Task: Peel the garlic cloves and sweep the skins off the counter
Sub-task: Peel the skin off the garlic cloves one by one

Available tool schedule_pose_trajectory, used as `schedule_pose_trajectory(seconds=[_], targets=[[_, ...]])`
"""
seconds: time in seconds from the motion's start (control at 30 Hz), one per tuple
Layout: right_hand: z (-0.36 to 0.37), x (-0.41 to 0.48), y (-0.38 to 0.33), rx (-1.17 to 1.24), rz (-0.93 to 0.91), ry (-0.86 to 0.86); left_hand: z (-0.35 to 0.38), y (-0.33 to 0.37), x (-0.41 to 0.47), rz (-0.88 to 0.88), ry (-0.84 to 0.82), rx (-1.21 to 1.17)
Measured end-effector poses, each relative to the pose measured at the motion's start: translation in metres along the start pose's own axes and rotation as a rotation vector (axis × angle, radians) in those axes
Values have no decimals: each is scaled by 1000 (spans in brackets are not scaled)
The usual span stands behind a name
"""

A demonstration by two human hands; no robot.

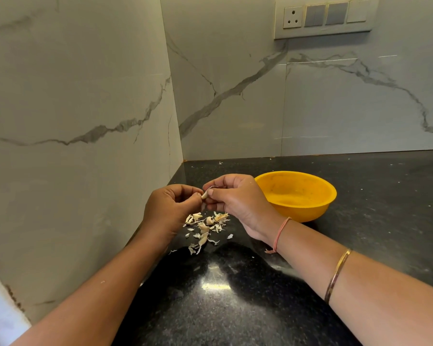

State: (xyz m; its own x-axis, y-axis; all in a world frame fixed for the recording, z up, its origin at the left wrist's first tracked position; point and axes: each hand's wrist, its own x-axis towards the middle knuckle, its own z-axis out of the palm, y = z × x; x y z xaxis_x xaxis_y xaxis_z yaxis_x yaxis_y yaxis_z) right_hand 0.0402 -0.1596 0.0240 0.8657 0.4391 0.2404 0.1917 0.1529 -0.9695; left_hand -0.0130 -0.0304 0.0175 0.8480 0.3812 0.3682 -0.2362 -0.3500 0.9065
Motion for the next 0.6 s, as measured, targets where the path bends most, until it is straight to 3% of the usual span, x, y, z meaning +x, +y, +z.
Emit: schedule_pose_trajectory(seconds=[0.27,0.6], targets=[[1,-1,1,-54,-6,14,1,-2,4,-66,40,-73],[0,0,0,135,9,-8,0,-4,5,-79,67,-37]])
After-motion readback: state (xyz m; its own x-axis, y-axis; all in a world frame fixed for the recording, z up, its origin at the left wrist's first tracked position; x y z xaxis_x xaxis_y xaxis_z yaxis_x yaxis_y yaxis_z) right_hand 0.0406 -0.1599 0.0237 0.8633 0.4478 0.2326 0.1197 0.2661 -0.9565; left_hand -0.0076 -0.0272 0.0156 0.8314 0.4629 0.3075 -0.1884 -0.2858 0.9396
